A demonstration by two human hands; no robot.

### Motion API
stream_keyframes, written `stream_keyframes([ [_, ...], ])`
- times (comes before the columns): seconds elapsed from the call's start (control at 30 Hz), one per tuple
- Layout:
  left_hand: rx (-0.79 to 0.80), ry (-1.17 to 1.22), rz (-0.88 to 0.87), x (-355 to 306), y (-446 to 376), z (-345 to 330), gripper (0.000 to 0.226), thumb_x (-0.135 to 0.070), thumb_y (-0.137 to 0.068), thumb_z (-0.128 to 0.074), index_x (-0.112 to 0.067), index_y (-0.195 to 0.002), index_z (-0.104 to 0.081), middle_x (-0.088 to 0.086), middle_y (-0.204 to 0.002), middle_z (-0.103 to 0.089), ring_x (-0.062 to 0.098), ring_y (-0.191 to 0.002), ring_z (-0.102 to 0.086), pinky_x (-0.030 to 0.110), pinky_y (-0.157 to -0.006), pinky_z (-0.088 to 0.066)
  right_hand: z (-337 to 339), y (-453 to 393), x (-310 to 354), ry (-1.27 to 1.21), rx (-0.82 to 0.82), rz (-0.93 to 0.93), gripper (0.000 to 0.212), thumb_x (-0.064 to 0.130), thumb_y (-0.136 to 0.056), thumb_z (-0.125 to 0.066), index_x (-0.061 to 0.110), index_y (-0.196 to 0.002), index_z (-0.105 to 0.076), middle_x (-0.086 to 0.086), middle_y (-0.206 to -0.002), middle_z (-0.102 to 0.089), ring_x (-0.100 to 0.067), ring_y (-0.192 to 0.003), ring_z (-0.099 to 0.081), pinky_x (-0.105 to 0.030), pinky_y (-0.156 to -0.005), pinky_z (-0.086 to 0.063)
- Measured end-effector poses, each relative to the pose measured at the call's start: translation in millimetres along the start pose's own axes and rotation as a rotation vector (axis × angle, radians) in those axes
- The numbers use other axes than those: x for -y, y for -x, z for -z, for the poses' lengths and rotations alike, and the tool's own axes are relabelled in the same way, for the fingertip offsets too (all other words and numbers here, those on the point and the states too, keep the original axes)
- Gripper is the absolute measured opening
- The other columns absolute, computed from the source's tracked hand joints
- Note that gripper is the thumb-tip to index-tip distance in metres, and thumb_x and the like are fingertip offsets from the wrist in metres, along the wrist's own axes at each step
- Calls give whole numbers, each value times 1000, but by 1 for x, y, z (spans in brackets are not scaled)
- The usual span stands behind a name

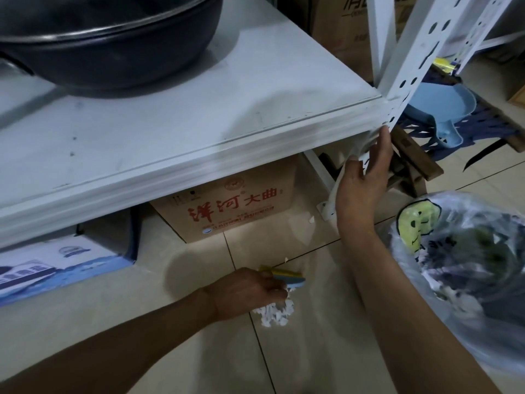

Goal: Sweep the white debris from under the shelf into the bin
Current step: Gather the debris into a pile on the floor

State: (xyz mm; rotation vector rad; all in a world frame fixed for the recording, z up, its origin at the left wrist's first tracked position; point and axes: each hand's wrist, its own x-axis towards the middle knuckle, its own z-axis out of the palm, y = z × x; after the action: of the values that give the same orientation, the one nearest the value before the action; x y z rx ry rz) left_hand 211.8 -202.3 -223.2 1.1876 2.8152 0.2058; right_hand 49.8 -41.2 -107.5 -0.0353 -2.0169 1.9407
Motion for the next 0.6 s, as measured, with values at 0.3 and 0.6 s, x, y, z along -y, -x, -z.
stream_keyframes([
  [0.3, -299, 10, 340, 17, -37, 42, 47, -2, -75, -64, -14, -120, -59, 3, -104, -72, 21, -79, -67, 29, -53, -56, 5, 30, -8, 29, -72, -76, 43, 5, -98, -42, 12, -141, -45, -2, -142, -51, -8, -131, -47, -15, -108, -38],
  [0.6, -387, 59, 425, 27, -53, 41, 66, 8, -70, -66, -20, -125, -45, 7, -93, -73, 26, -78, -67, 32, -57, -55, 7, 80, -57, 520, 481, -65, 44, -12, -83, -52, 12, -117, -66, -3, -113, -67, -14, -99, -64, -11, -83, -44],
])
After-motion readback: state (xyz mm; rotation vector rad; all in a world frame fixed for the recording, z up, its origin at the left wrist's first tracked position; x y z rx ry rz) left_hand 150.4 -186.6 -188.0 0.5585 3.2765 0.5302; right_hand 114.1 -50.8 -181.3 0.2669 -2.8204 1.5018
